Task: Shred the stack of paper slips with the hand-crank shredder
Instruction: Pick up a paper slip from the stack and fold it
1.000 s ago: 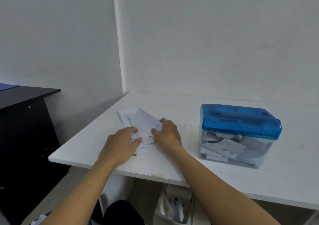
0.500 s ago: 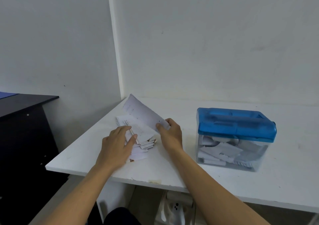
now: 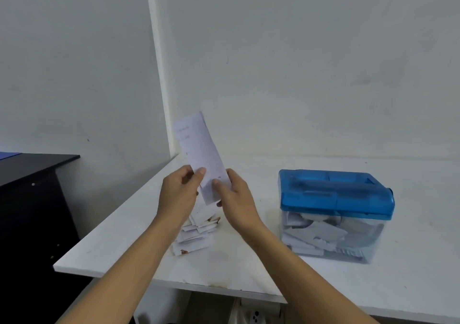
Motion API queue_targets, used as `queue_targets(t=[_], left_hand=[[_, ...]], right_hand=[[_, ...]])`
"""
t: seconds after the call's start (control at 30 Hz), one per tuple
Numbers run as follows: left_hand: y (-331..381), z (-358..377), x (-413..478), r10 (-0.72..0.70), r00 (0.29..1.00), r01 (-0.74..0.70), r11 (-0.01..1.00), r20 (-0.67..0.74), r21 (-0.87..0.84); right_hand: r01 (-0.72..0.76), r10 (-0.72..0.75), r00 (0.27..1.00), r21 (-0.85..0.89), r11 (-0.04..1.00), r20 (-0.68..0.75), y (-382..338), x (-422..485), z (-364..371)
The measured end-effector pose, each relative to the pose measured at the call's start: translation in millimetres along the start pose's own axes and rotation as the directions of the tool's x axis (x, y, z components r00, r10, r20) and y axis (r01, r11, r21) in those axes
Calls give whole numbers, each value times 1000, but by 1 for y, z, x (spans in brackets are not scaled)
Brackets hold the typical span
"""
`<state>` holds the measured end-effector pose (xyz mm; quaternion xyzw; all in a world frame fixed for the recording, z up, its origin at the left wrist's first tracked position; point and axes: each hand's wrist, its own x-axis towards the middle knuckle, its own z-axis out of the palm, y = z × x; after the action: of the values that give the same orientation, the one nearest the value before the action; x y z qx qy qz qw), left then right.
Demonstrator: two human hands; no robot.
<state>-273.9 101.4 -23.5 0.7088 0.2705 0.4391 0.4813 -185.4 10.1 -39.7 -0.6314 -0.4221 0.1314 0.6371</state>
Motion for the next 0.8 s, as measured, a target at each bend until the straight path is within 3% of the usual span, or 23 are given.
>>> queue_targets(t=[0.13,0.27,0.57,0.8], left_hand=[[44,11,1,101,993,-95,992,67,-82],[78,33,-2,205,962,-194,978,177,-78],[104,110,-11,177,920,-156,984,349,-87],[83,138,-18,135,928,-168,984,347,67]], right_hand=[[120,-122,993,-109,987,-9,-37,-7,-31],[167,-185,983,-390,906,-8,-67,-10,-82],[-33,-65,990,-657,753,-125,-78,-5,-187],[-93,8,992,-668,739,-129,-50,-8,-205]])
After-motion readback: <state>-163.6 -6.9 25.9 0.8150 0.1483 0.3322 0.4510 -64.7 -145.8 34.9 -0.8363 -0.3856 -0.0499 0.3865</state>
